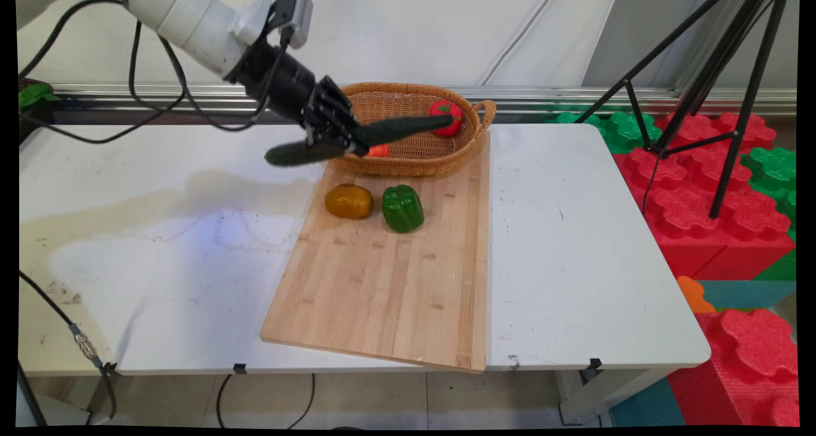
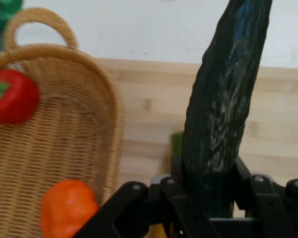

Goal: Place the picked object on the cutting board

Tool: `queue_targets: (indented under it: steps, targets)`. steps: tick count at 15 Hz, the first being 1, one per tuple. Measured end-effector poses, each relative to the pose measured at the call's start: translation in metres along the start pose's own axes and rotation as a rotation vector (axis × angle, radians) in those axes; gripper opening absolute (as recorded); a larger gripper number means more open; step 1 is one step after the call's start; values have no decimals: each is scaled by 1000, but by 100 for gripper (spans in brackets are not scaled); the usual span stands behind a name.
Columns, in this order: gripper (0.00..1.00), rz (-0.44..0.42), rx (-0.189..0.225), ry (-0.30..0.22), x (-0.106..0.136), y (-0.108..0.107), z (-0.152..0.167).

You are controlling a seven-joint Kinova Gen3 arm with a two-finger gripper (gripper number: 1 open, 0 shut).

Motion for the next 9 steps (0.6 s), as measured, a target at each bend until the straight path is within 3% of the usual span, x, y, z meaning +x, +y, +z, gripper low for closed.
queue_targets:
  steps: [9]
  targets:
    - [0,-50,-77,-45,-16,40,27]
